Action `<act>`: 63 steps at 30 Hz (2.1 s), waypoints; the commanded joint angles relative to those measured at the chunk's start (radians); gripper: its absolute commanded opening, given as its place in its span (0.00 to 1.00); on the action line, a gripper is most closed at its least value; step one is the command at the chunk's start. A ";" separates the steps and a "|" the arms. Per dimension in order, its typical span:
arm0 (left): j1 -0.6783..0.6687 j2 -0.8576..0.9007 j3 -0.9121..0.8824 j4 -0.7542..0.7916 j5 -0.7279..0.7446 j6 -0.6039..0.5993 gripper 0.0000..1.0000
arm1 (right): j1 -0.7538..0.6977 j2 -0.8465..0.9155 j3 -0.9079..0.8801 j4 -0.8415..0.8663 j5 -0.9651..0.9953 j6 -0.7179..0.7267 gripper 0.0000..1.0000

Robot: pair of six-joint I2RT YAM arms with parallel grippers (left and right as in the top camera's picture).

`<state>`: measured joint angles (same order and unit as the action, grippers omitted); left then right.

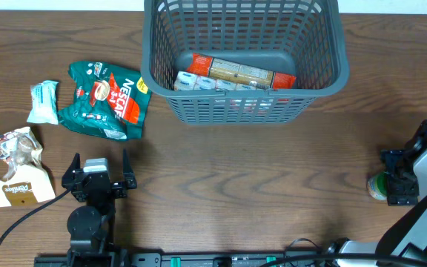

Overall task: Pack container
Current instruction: 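Lower the right gripper over the green-lidded jar and grasp it, then lift the jar with the right gripper and set it in the basket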

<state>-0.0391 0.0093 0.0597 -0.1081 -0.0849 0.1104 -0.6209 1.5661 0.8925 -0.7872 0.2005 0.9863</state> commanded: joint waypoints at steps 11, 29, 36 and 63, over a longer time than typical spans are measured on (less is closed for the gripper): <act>0.005 -0.005 -0.027 -0.014 -0.002 0.016 0.98 | -0.007 0.097 -0.008 0.029 -0.002 -0.007 0.95; 0.005 -0.005 -0.027 -0.014 -0.002 0.016 0.99 | 0.007 0.087 -0.004 0.037 -0.056 -0.077 0.01; 0.005 -0.005 -0.027 -0.014 -0.002 0.016 0.98 | 0.074 -0.072 0.153 0.054 -0.058 -0.259 0.01; 0.005 -0.005 -0.027 -0.014 -0.002 0.016 0.99 | 0.851 -0.030 1.034 -0.052 0.020 -0.805 0.02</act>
<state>-0.0391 0.0093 0.0597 -0.1081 -0.0849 0.1104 0.1974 1.4578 1.8626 -0.8196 0.1707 0.2382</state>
